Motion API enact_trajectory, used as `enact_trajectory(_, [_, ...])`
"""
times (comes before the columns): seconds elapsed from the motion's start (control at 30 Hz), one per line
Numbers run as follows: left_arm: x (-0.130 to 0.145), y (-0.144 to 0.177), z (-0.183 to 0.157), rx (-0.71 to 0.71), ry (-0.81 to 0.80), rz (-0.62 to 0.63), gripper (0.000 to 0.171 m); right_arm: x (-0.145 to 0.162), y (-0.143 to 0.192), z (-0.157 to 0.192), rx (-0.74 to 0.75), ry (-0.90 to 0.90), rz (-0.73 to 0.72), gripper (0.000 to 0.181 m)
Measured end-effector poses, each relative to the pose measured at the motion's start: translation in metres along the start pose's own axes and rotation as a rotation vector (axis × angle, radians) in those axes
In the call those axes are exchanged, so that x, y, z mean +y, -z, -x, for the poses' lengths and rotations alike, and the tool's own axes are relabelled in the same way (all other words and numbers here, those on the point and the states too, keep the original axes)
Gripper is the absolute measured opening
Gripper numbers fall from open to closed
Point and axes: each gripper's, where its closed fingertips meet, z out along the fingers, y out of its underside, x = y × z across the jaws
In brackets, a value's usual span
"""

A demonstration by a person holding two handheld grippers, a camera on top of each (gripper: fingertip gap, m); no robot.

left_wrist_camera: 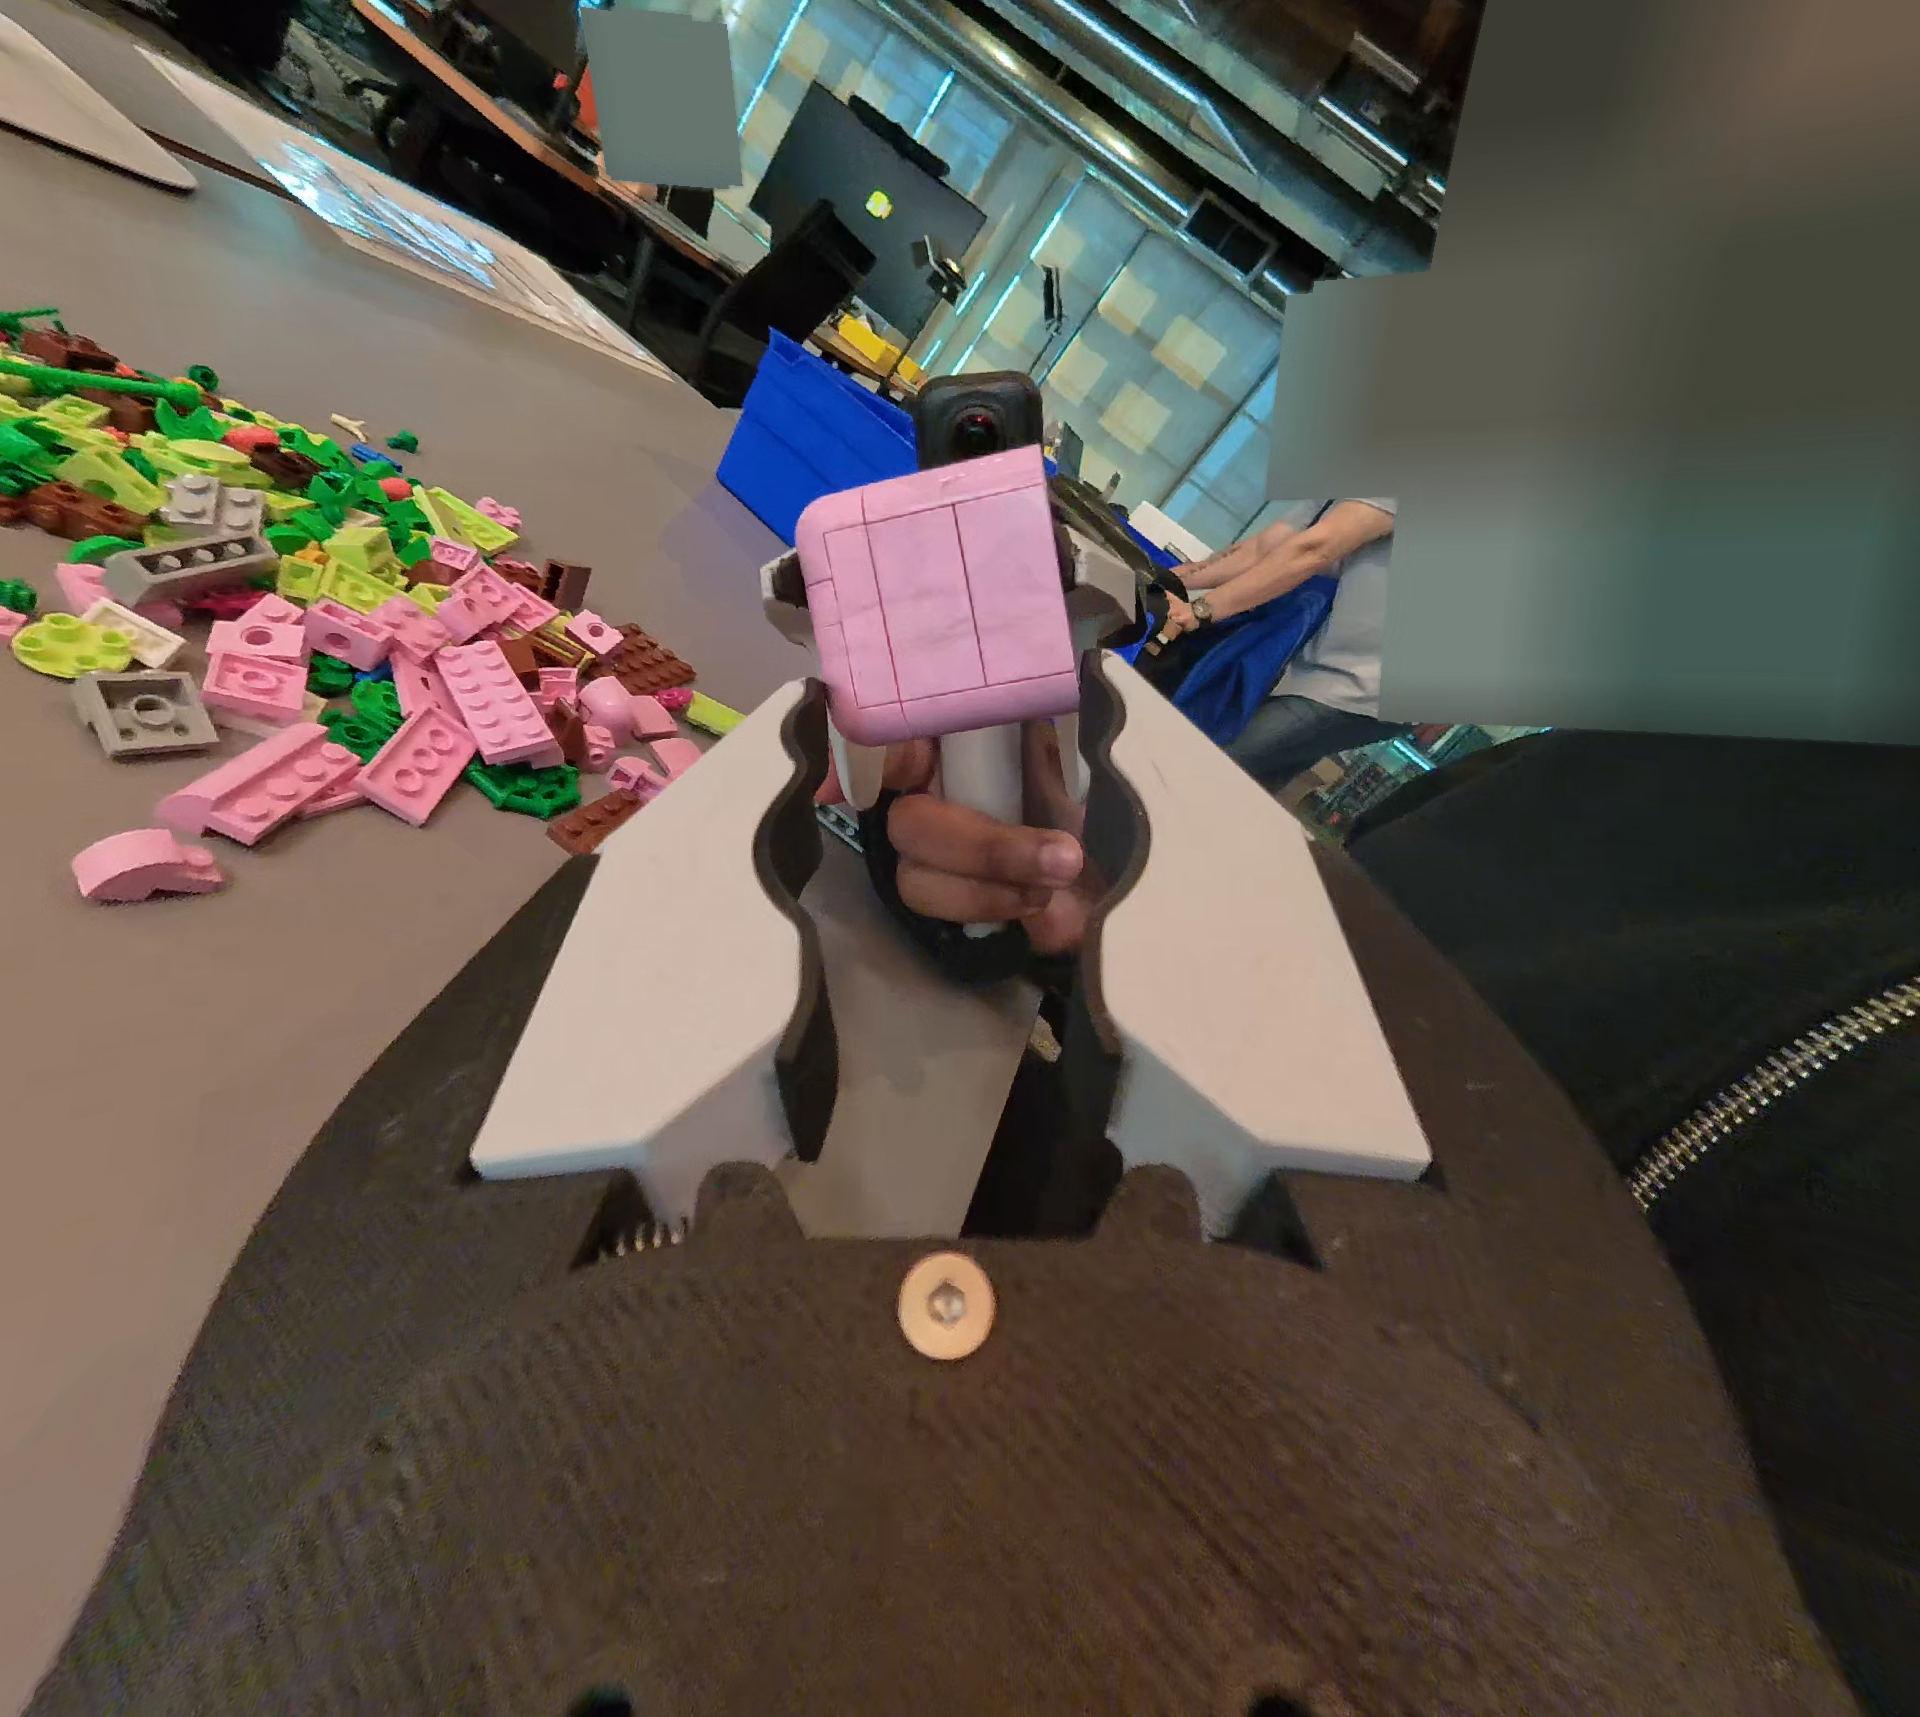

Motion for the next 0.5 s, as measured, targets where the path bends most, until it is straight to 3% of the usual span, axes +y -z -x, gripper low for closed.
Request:
enact_trajectory(0.3, [0.002, 0.004, 0.003, -0.079, -0.170, 0.078, 0.053, 0.007, 0.001, -0.004, 0.041, -0.004, 0.067, 0.047])
enact_trajectory(0.5, [0.001, 0.009, 0.005, -0.080, -0.181, 0.109, 0.050, 0.015, 0.004, -0.006, 0.060, -0.015, 0.115, 0.047])
